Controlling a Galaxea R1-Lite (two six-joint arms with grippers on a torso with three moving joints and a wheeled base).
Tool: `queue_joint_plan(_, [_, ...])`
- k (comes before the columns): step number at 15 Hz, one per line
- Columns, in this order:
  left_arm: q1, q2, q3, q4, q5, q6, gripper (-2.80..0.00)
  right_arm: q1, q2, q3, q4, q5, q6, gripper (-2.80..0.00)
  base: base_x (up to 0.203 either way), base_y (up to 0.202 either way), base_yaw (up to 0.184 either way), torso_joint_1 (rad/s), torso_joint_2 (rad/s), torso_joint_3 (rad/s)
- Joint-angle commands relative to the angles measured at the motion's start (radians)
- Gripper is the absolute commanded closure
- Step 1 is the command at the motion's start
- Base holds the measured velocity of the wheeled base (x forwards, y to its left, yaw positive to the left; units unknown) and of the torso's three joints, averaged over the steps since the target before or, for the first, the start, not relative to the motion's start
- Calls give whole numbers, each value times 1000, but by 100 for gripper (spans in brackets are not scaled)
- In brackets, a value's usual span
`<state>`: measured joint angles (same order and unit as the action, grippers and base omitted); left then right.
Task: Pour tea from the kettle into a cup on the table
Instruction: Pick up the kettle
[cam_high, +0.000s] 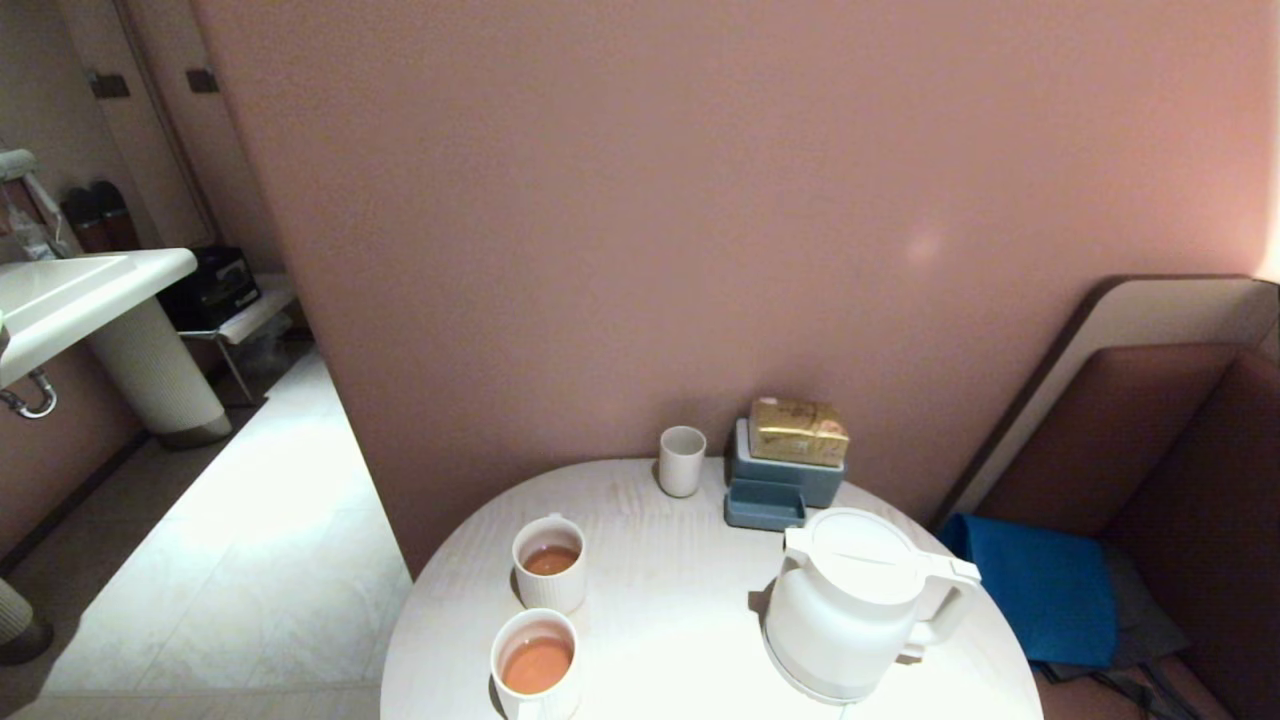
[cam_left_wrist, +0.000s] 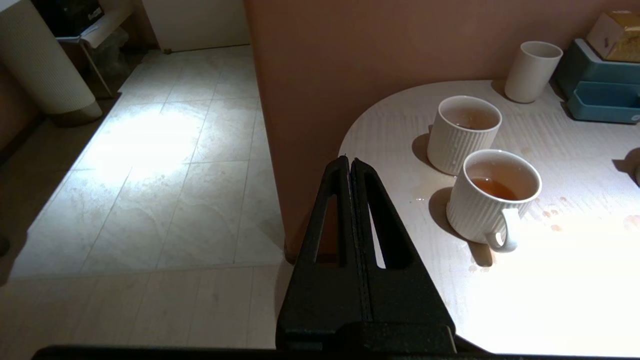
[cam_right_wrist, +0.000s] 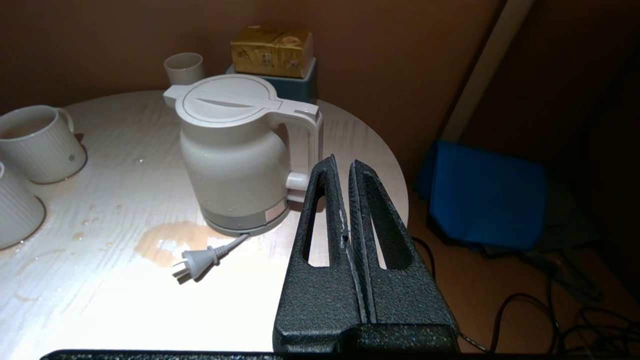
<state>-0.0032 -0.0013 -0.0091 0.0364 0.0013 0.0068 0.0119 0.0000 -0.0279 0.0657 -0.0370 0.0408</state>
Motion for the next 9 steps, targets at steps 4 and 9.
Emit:
queue_joint_plan(4, [0,1,0,0,0,1,0,0,2,0,2,3,-9,0,0,0,0,0,0,0])
queue_joint_plan(9, [0,1,0,0,0,1,0,0,7,-61,9,-7,-5,0,0,0,0,0,0,0])
